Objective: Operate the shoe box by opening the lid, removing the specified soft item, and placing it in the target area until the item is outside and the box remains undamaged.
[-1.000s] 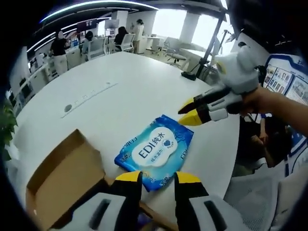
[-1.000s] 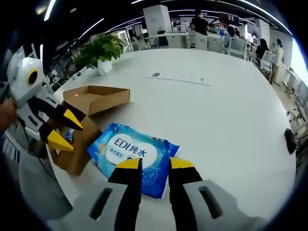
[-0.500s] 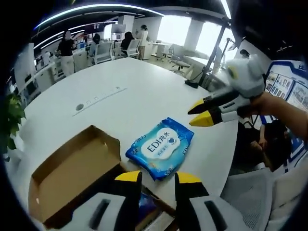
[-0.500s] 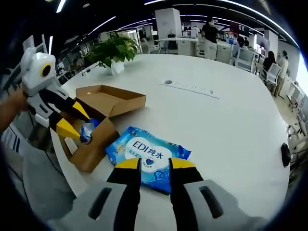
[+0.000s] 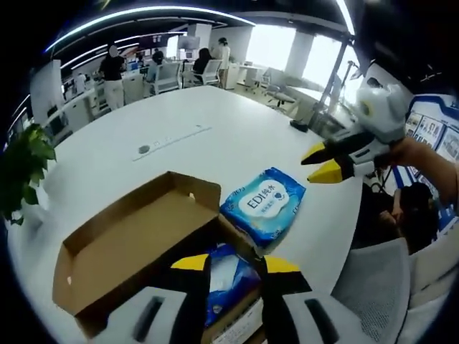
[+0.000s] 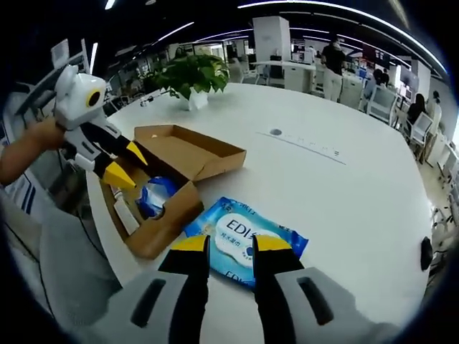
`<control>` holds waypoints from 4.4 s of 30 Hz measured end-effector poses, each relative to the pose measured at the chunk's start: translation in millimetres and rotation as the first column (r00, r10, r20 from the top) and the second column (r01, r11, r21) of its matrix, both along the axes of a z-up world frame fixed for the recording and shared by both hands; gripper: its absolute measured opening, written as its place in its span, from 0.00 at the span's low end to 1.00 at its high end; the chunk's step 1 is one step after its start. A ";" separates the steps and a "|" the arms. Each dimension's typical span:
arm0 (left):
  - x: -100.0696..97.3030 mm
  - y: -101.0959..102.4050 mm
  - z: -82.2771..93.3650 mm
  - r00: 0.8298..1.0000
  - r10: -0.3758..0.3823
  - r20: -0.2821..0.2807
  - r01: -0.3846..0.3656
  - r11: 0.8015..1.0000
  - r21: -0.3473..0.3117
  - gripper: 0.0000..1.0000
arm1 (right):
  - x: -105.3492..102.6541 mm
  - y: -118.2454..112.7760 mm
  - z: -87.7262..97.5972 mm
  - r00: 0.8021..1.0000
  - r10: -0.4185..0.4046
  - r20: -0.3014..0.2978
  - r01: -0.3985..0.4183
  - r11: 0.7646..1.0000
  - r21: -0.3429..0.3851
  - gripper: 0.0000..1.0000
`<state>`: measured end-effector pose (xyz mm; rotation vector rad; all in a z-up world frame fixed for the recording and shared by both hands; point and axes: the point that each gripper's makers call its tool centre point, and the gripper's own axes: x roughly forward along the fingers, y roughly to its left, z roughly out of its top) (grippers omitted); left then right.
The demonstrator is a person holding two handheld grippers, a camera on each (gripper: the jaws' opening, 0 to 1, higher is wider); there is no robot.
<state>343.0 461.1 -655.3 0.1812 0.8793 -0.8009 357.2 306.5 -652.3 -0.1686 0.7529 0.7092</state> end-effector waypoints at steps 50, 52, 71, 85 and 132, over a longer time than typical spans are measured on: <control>-13.9 29.3 -60.5 0.926 -0.374 -0.052 0.376 0.925 0.053 0.23 | -1.9 146.8 -46.2 0.900 0.436 -0.002 -0.431 0.888 -0.159 0.17; -14.9 28.4 -63.5 0.920 -0.386 -0.065 0.389 0.920 0.050 0.22 | 0.3 151.6 -50.1 0.897 0.441 -0.004 -0.436 0.886 -0.160 0.16; -15.8 45.5 -78.0 0.920 -0.380 -0.101 0.387 0.920 0.065 0.00 | 11.1 169.0 -79.1 0.869 0.495 0.010 -0.478 0.844 -0.243 0.00; -21.6 53.7 -58.0 0.932 -0.353 -0.085 0.358 0.931 0.065 0.00 | 7.3 171.0 -59.8 0.878 0.477 0.035 -0.460 0.863 -0.209 0.00; -42.2 -5.7 49.5 0.929 -0.369 0.028 0.366 0.927 0.086 0.00 | -16.9 116.8 53.7 0.860 0.492 0.133 -0.476 0.869 -0.135 0.00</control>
